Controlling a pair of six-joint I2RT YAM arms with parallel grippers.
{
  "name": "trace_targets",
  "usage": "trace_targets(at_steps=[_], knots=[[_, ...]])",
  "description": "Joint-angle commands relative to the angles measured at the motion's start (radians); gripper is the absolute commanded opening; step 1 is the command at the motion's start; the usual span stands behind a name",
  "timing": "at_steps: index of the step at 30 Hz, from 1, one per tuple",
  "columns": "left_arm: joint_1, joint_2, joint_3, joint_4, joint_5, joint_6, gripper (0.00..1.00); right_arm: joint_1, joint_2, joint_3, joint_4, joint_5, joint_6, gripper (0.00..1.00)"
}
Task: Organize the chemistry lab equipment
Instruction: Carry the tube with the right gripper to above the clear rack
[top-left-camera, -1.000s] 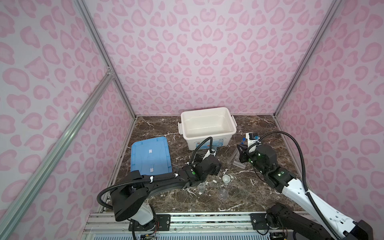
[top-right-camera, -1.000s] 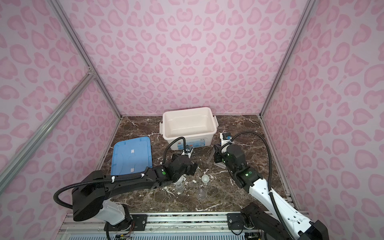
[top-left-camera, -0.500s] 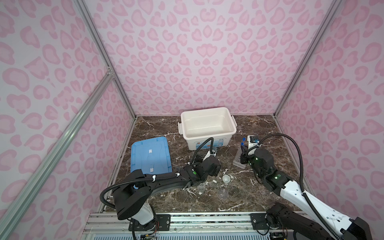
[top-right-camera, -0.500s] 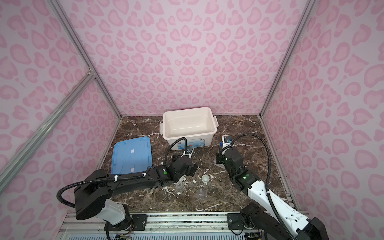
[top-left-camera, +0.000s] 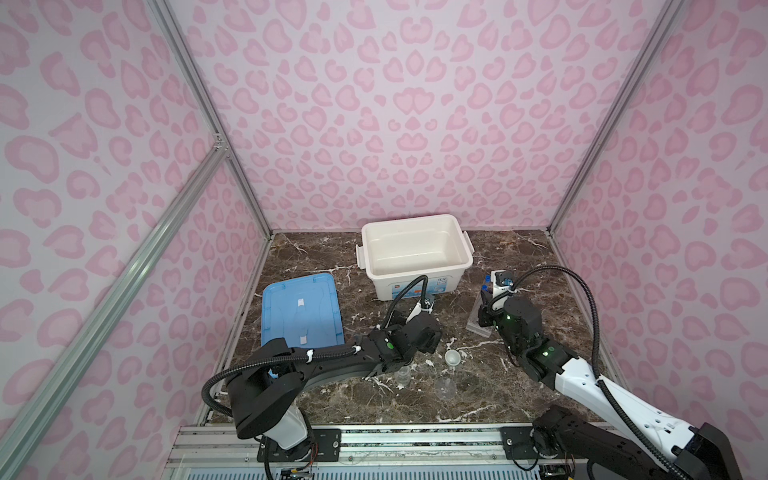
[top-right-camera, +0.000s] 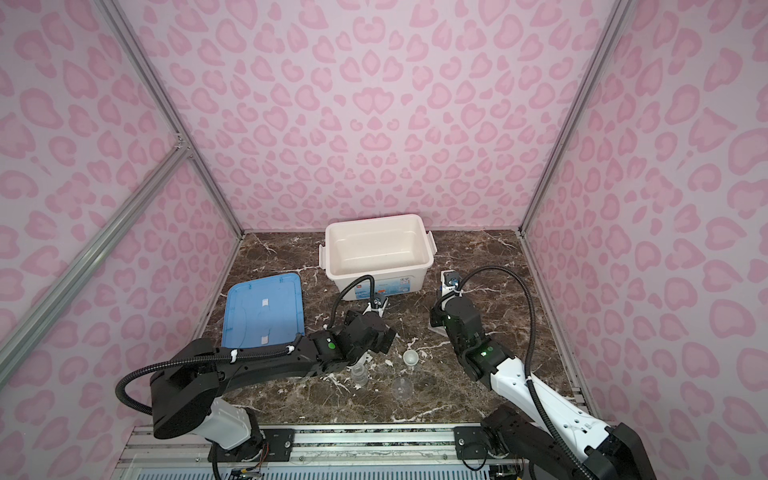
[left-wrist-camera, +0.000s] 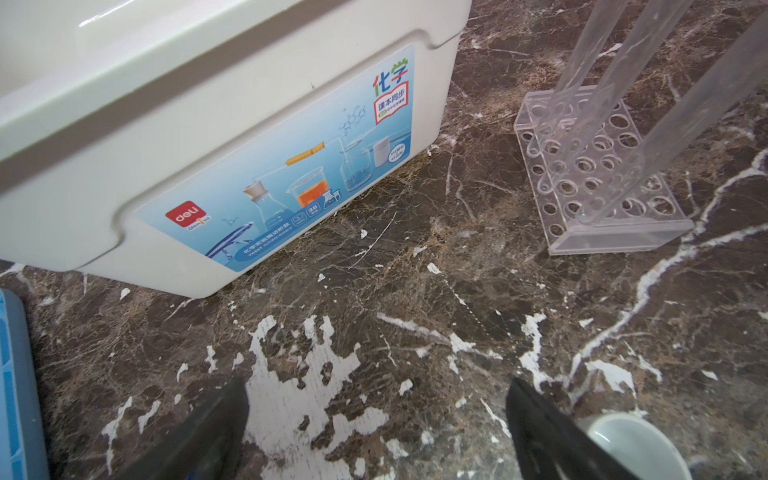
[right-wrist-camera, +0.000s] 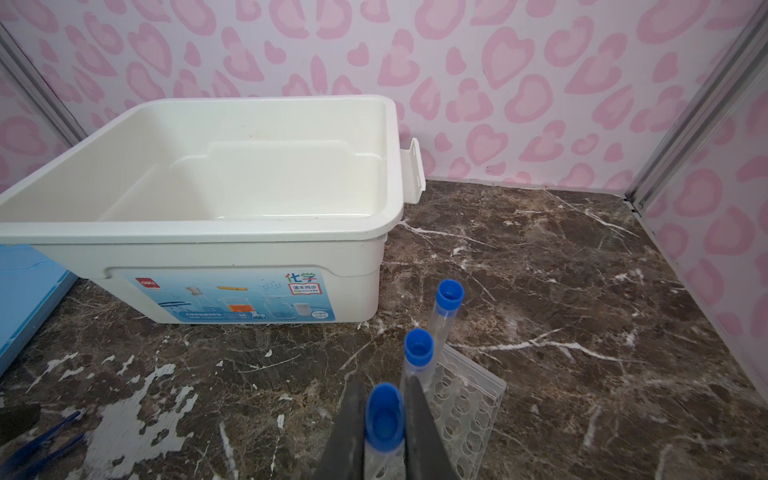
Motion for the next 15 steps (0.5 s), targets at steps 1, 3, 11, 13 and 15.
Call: trace_targets(at_steps=[1,3,11,13,15], knots=[[0.000,0.005,0.009,0.009,-0.006,-0.005,0.98,0.001,0.004,-0.001,0.022,0.021,-0.019,0.10],[0.000,0.007,0.011,0.009,-0.005,-0.005,0.98,0.006,0.004,-0.004,0.025,0.027,-0.022,0.10],[0.000,0.007,0.008,0.009,-0.003,-0.008,0.98,0.010,0.013,-0.013,0.043,0.052,-0.045,0.10],[0.000,0.007,0.008,0.007,-0.005,-0.009,0.98,0.011,0.016,-0.018,0.050,0.052,-0.048,0.10],[0.000,0.008,0.008,0.009,-0.005,-0.009,0.98,0.011,0.021,-0.022,0.060,0.052,-0.048,0.10]])
